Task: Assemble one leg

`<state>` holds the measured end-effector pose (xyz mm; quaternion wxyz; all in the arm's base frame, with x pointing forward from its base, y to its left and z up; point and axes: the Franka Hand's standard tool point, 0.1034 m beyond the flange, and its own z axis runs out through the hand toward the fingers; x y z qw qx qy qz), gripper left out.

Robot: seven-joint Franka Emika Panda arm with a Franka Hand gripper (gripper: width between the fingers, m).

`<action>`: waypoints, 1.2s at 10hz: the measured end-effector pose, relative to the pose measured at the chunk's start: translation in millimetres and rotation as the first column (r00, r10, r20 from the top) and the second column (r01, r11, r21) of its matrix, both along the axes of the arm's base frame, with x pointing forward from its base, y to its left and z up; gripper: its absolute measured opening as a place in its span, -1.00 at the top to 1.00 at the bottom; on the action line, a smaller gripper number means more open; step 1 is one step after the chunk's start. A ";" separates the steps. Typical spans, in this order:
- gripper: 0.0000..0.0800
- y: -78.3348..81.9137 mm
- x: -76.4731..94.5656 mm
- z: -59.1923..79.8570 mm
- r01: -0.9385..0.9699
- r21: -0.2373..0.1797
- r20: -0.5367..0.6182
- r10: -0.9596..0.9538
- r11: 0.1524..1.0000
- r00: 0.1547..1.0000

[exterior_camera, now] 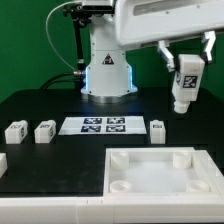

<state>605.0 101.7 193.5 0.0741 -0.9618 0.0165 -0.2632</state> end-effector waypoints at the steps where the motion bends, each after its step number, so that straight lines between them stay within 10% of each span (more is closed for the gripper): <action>1: 0.22 -2.7 15.3 -5.4 0.020 0.001 0.075 -0.020 1.000 0.997; 7: 0.22 -3.5 11.3 -11.7 -0.003 -0.014 0.052 0.003 1.000 0.999; 12: 0.22 -7.1 46.7 -75.1 -0.024 -0.003 0.052 0.024 1.000 0.998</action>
Offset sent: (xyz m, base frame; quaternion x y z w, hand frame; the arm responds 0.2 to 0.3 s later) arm 0.0000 0.0000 0.0000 0.0000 0.0000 0.0000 1.0000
